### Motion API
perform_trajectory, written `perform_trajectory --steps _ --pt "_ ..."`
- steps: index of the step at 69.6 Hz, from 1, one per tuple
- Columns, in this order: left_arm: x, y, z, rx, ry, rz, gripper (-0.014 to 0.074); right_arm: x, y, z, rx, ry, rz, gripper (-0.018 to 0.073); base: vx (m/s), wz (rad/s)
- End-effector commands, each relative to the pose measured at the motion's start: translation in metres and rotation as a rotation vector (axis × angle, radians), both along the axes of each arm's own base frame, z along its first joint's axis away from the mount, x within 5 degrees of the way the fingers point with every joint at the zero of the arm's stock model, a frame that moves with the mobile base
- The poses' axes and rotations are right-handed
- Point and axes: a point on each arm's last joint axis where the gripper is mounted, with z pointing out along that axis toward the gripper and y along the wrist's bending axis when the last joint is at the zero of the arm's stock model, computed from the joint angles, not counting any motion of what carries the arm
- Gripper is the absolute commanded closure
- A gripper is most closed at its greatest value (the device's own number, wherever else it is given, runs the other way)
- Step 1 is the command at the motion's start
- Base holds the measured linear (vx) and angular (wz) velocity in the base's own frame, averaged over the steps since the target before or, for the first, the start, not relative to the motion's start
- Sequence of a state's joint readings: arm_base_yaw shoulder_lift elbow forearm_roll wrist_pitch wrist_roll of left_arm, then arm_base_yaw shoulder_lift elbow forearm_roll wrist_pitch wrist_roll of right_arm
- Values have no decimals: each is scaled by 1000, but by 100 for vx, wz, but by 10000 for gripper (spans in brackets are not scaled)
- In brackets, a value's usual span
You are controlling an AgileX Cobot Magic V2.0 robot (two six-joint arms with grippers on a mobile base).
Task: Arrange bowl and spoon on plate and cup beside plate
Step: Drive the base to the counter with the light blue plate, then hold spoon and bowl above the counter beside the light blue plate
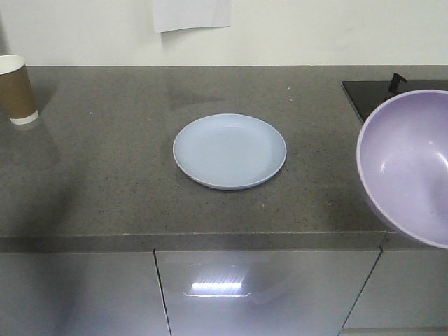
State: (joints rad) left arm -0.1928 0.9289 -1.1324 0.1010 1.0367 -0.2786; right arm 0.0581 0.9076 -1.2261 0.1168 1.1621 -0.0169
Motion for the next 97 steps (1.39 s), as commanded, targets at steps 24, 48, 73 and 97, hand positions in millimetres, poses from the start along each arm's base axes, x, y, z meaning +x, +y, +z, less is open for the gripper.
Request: perform_trajectory --steps 24,48,73,97 --pt "-1 -1 13 -24 -86 -3 604 1 -1 12 10 -90 -7 565 17 2" --pt "-1 -1 13 -24 -86 -3 604 1 -1 12 10 -90 -7 565 14 4" --pt "-1 -1 13 -24 -86 -3 604 1 -1 12 10 -90 -7 565 11 2" --pt "-1 -1 13 -24 -86 -3 604 1 -1 12 10 -90 -7 565 7 0"
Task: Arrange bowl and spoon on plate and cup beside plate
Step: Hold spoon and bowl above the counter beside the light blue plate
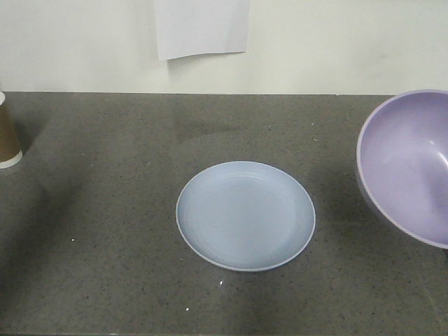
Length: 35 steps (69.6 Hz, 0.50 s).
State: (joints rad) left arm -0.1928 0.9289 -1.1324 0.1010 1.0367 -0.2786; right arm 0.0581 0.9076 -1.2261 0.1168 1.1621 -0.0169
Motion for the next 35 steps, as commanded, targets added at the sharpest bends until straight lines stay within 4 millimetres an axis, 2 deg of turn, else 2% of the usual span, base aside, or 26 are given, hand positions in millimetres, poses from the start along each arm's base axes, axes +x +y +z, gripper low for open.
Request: perform_trajectory --steps 1,35 --pt "-1 -1 13 -24 -86 -3 604 1 -1 12 10 -90 -7 565 6 -1" --pt "-1 -1 13 -24 -86 -3 604 1 -1 12 10 -90 -7 565 6 0"
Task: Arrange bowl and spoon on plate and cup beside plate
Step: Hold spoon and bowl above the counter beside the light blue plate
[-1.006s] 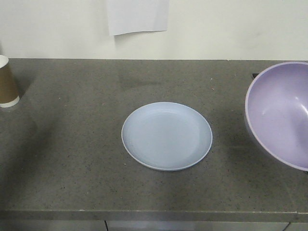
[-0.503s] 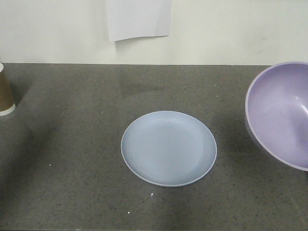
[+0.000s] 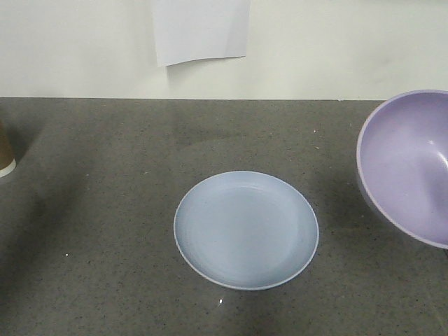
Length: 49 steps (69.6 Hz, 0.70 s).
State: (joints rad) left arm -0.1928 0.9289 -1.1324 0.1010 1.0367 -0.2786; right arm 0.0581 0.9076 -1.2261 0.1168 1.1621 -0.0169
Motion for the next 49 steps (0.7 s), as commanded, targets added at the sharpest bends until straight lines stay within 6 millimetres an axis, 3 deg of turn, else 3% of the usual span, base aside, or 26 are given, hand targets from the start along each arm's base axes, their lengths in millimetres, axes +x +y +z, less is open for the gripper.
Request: perform_trajectory --steps 1,49 --pt "-1 -1 13 -24 -86 -3 604 1 -1 12 10 -90 -7 565 5 -1" --pt "-1 -1 13 -24 -86 -3 603 1 -1 12 10 -90 -7 565 4 0"
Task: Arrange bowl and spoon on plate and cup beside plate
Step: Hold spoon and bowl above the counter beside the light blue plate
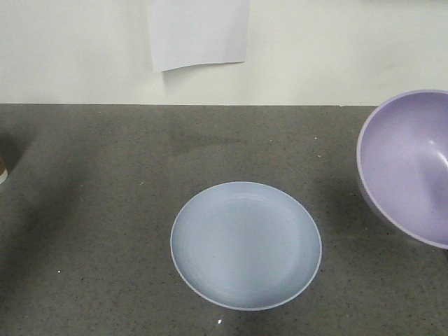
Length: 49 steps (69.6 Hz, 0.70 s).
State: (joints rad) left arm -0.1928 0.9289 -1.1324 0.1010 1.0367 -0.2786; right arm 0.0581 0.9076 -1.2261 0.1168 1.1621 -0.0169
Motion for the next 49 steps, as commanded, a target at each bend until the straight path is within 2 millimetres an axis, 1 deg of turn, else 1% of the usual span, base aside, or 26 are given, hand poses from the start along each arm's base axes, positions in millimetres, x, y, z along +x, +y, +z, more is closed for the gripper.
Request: perform_trajectory --steps 1,49 --pt "-1 -1 13 -24 -86 -3 603 1 -1 12 10 -90 -7 565 2 -1" --pt "-1 -1 13 -24 -86 -3 603 1 -1 12 10 -90 -7 565 1 0"
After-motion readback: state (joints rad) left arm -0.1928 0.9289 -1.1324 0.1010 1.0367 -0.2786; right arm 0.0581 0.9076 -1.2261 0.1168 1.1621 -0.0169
